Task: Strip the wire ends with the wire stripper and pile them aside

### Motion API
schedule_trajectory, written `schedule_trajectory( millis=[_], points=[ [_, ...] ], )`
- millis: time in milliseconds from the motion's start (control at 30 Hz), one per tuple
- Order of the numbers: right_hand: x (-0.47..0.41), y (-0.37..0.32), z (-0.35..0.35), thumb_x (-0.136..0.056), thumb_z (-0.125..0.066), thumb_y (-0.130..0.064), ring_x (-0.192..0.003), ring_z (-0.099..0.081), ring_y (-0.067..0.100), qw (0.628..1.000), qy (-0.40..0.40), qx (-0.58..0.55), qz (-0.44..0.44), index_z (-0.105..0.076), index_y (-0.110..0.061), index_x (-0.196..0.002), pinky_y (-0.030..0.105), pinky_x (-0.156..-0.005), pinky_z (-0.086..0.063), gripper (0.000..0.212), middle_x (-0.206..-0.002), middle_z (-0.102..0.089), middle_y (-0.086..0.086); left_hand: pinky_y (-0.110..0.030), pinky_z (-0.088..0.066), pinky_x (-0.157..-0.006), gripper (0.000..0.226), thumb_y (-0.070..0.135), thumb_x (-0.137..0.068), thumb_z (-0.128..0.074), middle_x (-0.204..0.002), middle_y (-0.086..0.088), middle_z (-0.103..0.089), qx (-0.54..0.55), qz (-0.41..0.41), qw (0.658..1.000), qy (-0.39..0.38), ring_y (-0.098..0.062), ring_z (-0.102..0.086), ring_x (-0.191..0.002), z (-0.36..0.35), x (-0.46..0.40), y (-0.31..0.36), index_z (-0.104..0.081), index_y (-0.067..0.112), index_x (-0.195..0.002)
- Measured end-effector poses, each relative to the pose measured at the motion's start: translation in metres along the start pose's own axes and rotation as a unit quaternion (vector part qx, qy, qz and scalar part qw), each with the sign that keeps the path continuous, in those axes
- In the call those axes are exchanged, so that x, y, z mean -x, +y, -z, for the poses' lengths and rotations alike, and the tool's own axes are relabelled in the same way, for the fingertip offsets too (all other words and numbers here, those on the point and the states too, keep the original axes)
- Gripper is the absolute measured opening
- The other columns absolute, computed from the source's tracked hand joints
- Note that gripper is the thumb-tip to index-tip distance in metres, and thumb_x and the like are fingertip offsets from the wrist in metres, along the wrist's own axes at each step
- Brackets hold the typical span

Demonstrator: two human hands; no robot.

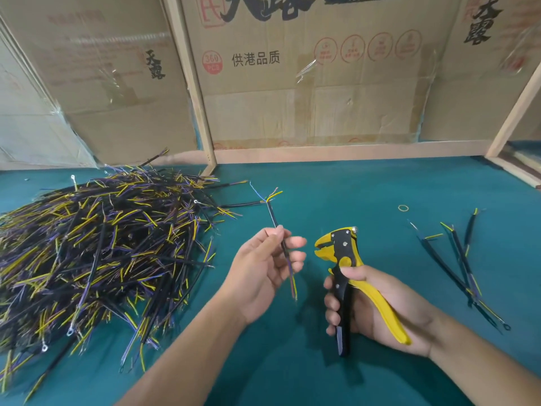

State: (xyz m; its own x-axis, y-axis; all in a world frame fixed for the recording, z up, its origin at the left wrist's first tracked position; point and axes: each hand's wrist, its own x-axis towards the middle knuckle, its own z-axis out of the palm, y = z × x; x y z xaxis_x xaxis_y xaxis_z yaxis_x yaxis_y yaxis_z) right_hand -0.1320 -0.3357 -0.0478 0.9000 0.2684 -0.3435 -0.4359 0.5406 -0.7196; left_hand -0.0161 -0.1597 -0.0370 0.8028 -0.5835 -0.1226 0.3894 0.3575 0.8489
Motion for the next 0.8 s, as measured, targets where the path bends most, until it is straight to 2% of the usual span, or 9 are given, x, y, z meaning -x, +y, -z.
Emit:
schedule_trajectory(
  millis=[267, 367, 533, 733, 800],
  points=[
    [-0.0036, -0.0008, 0.0039, -0.085, -0.071, -0.032, -0.074, -0.054, 0.034, 1.000, -0.012, -0.006, -0.007, -0.060, -0.003, -0.102, 0.051, -0.078, -0.053, 0.036, -0.084, -0.052, 0.019, -0.026, -0.056, -0.059, 0.013, 0.019, -0.099, -0.056, -0.086, -0.012, -0.073, 0.017, -0.001, 1.000, -0.002, -0.019, -0.069, -0.066, -0.0010, -0.0011, -0.0023, -0.053, 0.010, -0.090],
    [-0.0034, -0.0012, 0.0033, -0.086, -0.067, -0.032, -0.073, -0.054, 0.034, 1.000, -0.005, -0.008, -0.012, -0.061, -0.002, -0.100, 0.050, -0.076, -0.054, 0.034, -0.083, -0.052, 0.019, -0.025, -0.056, -0.061, 0.013, 0.020, -0.096, -0.059, -0.084, -0.011, -0.071, 0.007, -0.010, 1.000, -0.022, -0.019, -0.068, -0.068, -0.0003, -0.0004, -0.0014, -0.056, 0.010, -0.088],
    [-0.0033, -0.0005, 0.0050, -0.082, -0.072, -0.032, -0.074, -0.054, 0.034, 1.000, -0.010, -0.010, -0.015, -0.062, -0.003, -0.099, 0.051, -0.078, -0.053, 0.035, -0.083, -0.052, 0.019, -0.024, -0.053, -0.060, 0.014, 0.022, -0.090, -0.063, -0.081, -0.009, -0.067, 0.000, -0.027, 0.998, -0.065, -0.017, -0.063, -0.064, -0.0011, 0.0026, -0.0018, -0.061, 0.009, -0.090],
    [-0.0036, -0.0007, 0.0051, -0.080, -0.074, -0.031, -0.073, -0.055, 0.035, 0.999, -0.013, -0.021, -0.021, -0.064, -0.002, -0.096, 0.051, -0.076, -0.052, 0.035, -0.081, -0.052, 0.020, -0.022, -0.047, -0.059, 0.014, 0.021, -0.095, -0.061, -0.080, -0.005, -0.066, -0.034, -0.054, 0.991, -0.122, -0.015, -0.055, -0.061, -0.0026, 0.0065, -0.0004, -0.071, 0.018, -0.086],
    [-0.0034, -0.0011, 0.0052, -0.081, -0.074, -0.031, -0.073, -0.055, 0.035, 0.999, -0.015, -0.024, -0.023, -0.063, -0.002, -0.097, 0.052, -0.076, -0.052, 0.035, -0.082, -0.051, 0.020, -0.022, -0.044, -0.056, 0.013, 0.022, -0.095, -0.061, -0.079, -0.004, -0.066, -0.056, -0.068, 0.988, -0.128, -0.014, -0.053, -0.059, -0.0025, 0.0070, 0.0013, -0.073, 0.021, -0.091]
  ],
)
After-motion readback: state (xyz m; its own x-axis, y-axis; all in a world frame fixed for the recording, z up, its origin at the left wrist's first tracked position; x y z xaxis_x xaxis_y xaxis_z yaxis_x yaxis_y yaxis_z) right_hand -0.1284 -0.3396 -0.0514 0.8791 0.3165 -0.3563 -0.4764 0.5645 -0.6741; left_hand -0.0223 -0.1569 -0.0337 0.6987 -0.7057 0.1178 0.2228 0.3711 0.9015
